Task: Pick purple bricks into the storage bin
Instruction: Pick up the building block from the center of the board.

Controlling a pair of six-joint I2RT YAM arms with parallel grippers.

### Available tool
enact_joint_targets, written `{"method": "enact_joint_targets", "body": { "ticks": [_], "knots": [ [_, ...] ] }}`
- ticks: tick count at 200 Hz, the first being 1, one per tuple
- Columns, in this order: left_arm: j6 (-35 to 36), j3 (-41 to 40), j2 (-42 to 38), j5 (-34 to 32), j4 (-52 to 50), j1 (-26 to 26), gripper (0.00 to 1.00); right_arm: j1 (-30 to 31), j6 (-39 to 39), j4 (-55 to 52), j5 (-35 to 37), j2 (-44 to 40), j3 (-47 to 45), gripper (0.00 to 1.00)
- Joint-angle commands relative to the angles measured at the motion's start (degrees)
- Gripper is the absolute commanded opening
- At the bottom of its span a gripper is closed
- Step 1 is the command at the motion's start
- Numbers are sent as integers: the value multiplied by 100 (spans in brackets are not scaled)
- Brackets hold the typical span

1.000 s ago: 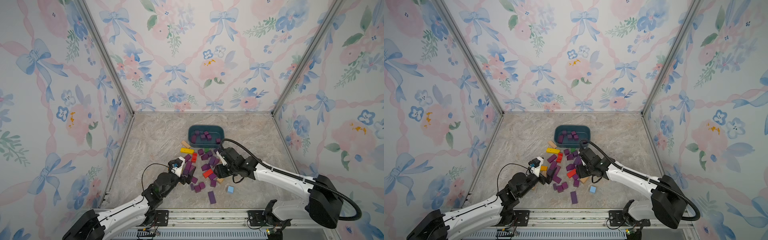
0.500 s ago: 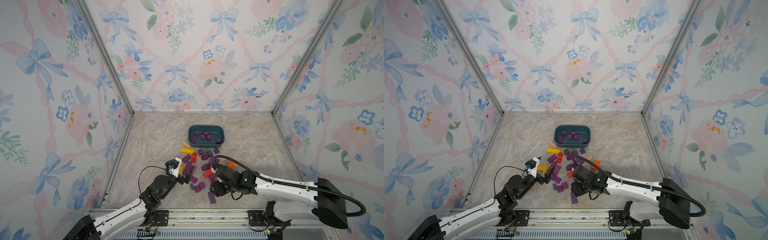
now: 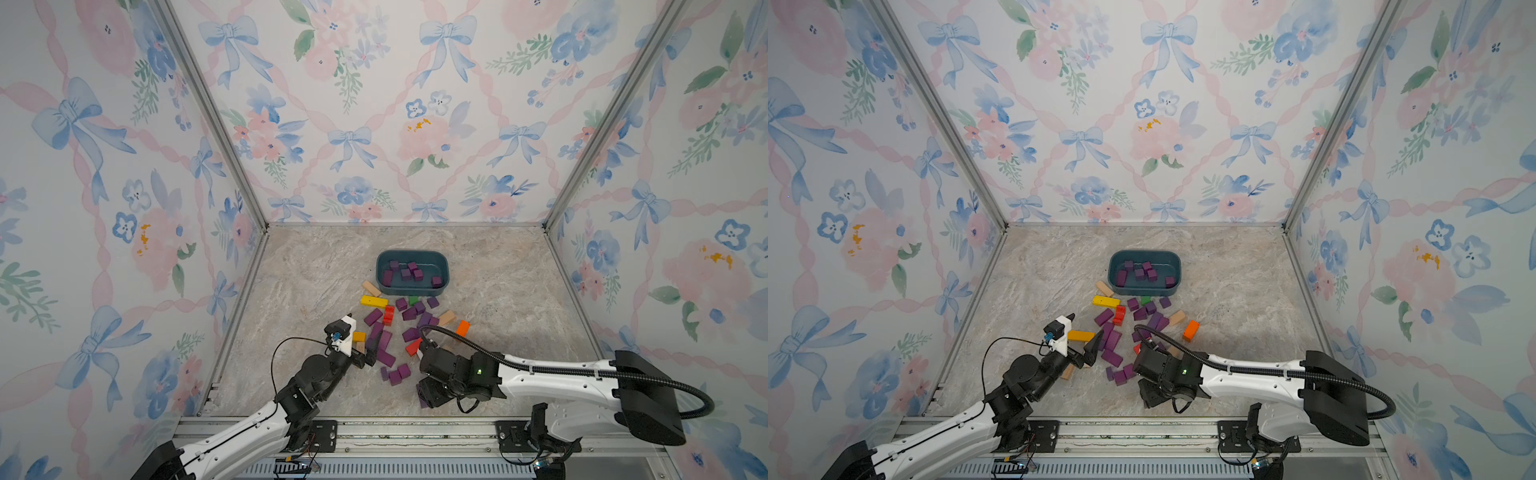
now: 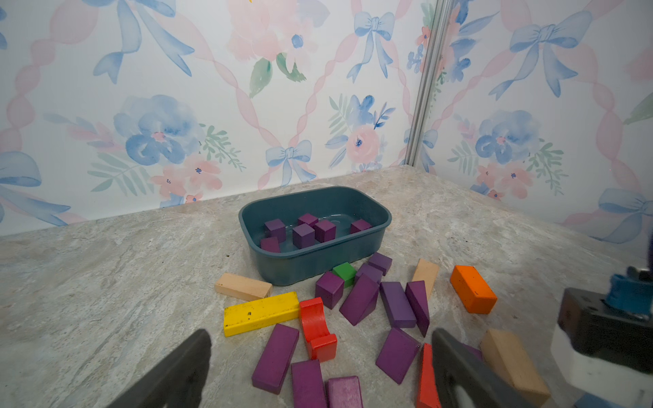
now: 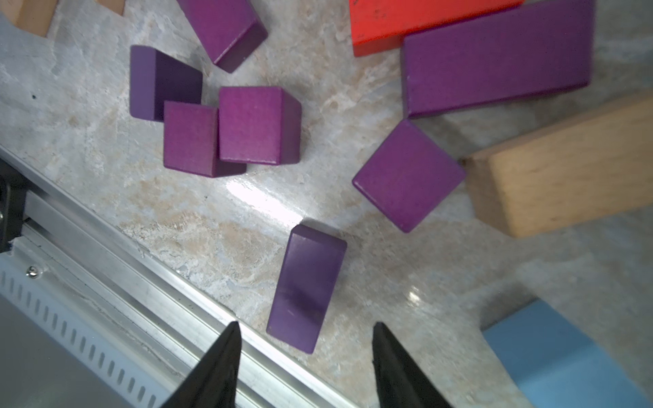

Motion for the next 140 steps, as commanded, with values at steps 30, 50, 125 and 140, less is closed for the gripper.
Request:
{"method": "enact_joint_targets", "body": {
  "ticks": [30, 50, 125, 140],
  "knots": [
    [-36, -172, -230, -86, 112, -3, 98, 56, -10, -63, -193, 626, 278, 52],
    [-22, -160, -191, -51, 109, -4, 98, 58, -50, -161, -175, 757, 393, 51],
    [-5, -164, -172, -112, 107, -4, 98, -19, -83, -238, -238, 1184, 558, 43],
    [-5, -155, -150, -108, 115, 0, 98, -55, -83, -238, -264, 1235, 566, 41]
  ]
}}
